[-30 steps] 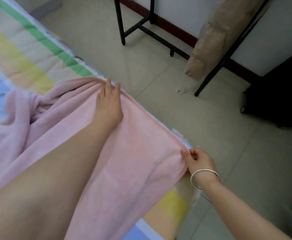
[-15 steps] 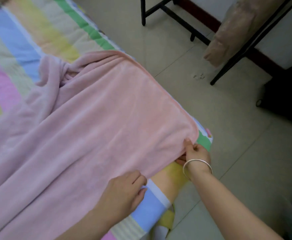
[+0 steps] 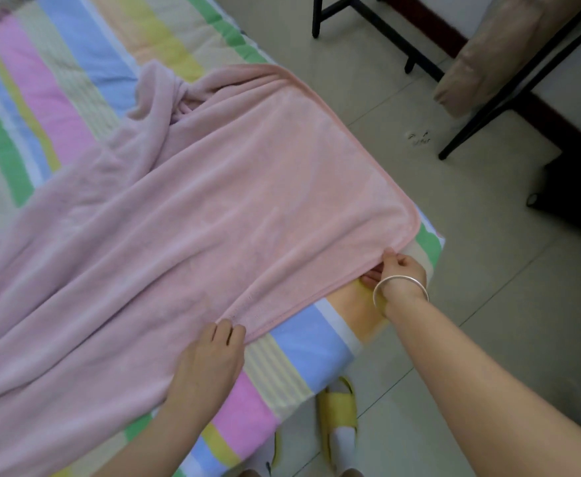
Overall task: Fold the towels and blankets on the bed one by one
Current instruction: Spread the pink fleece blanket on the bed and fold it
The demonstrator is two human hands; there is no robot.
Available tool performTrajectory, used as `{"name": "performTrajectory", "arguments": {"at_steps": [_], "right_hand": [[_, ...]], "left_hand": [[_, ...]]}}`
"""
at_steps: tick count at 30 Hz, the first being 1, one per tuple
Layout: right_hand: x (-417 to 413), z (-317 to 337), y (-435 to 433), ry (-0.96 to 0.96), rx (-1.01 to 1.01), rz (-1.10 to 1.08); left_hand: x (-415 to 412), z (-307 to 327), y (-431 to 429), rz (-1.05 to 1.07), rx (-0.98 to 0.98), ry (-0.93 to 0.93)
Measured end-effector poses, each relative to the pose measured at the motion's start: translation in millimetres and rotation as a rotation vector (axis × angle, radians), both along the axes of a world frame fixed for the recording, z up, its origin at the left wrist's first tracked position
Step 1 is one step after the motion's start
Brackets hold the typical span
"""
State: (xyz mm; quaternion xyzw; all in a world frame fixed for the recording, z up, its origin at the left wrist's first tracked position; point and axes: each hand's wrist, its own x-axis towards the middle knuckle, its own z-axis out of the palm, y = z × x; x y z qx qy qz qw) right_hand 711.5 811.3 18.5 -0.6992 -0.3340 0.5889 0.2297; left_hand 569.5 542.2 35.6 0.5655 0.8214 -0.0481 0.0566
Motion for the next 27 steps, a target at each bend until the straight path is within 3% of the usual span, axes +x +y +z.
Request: {"name": "performTrajectory", "arguments": {"at_steps": [4, 9, 13, 18, 22, 24, 27], "right_hand": [[-0.2, -9.7, 12.6, -0.053, 0.075, -0.029], [6.2, -9.7, 29.7, -0.098, 0.103, 0.112], [34.2, -11.2, 41.7, -0.264, 0.196, 0.169], [97.3, -27.9, 43.0, -0.219, 0.048, 0.264], [113.6, -17.0, 43.0, -0.182, 0.017, 0.290], [108.5, -6.2, 46.2, -0.257, 0.109, 0.348], [89.1, 12.3, 42.5, -0.453, 0.492, 0.566]], "left_hand": [[8.5, -7.4, -6.9, 0.071, 0.016, 0.060], [23.2, -13.0, -14.9, 0.132, 0.056, -0.103], [66.9, -16.9, -27.0, 0.154, 0.075, -0.148], [107.1, -20.8, -33.4, 0.136, 0.139, -0.133], [113.4, -16.7, -37.8, 0.123, 0.081, -0.133], [112.3, -7.5, -34.3, 0.203, 0.032, -0.144], [104.2, 10.8, -19.7, 0.448, 0.122, -0.165]]}}
